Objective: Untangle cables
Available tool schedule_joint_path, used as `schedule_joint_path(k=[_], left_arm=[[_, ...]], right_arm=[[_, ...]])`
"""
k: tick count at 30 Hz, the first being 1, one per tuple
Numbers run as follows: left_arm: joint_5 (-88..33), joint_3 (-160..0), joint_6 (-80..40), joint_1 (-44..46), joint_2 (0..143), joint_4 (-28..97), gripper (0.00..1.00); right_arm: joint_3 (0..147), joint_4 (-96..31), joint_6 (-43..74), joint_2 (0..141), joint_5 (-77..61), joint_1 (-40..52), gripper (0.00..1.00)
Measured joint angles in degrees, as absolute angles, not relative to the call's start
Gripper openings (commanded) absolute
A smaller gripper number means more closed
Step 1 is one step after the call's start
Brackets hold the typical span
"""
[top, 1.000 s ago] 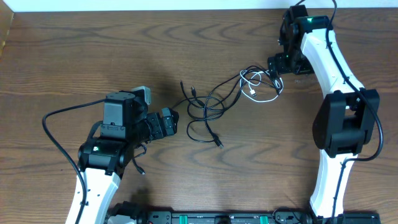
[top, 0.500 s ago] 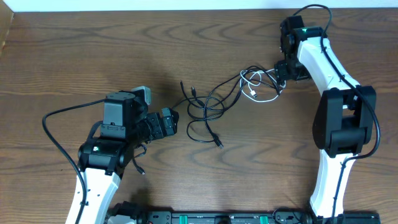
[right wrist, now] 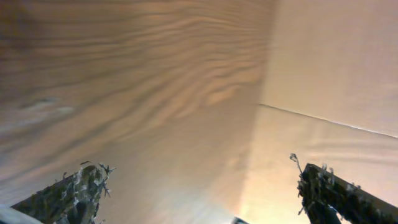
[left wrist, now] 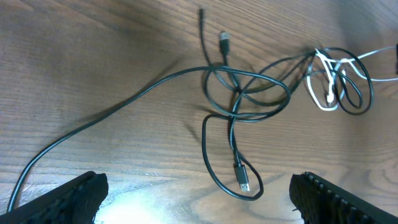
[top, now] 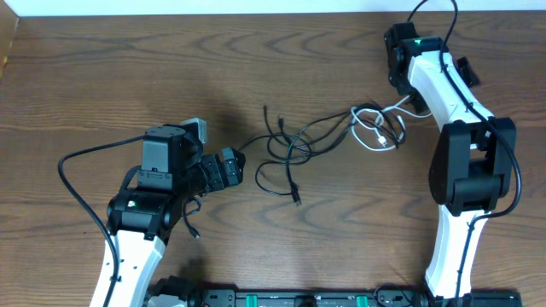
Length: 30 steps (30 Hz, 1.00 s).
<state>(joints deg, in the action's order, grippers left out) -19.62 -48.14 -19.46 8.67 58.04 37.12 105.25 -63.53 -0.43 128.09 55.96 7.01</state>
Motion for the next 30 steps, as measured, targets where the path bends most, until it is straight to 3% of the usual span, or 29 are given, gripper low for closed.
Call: schedule_joint_path(k=[11,12,14,15,16,17,30], left_arm=[[-19.6,-48.1,-19.5,8.7,58.0,37.1,0.98],[-19.6,-48.1,-19.5,8.7,58.0,37.1,0.98],[-19.6,-48.1,-19.5,8.7,58.0,37.1,0.98],[-19.6,-48.1,-19.5,8.7,58.0,37.1,0.98],[-19.6,-48.1,-19.5,8.7,58.0,37.1,0.98],[-19.6,-48.1,-19.5,8.7,58.0,37.1,0.98],[-19.6,-48.1,-19.5,8.7,58.0,37.1,0.98]], right_arm=[[106.8,-63.7,0.4,128.1,63.6,7.0,0.99],[107.5,-63.8,0.5,128.1,63.7,7.0,0.95],[109.4,-64.0,0.8,128.1,63.8,7.0,0.71],[110.5,-64.2,1.1,128.1,63.9,7.0,0.49],[111.5,-64.3,1.0,128.0,64.1,7.0,0.19],[112.4,-64.5,1.0,128.0,64.1,7.0,0.01],[117.4,-61.6,-0.1,116.4,54.4,7.0,0.01]])
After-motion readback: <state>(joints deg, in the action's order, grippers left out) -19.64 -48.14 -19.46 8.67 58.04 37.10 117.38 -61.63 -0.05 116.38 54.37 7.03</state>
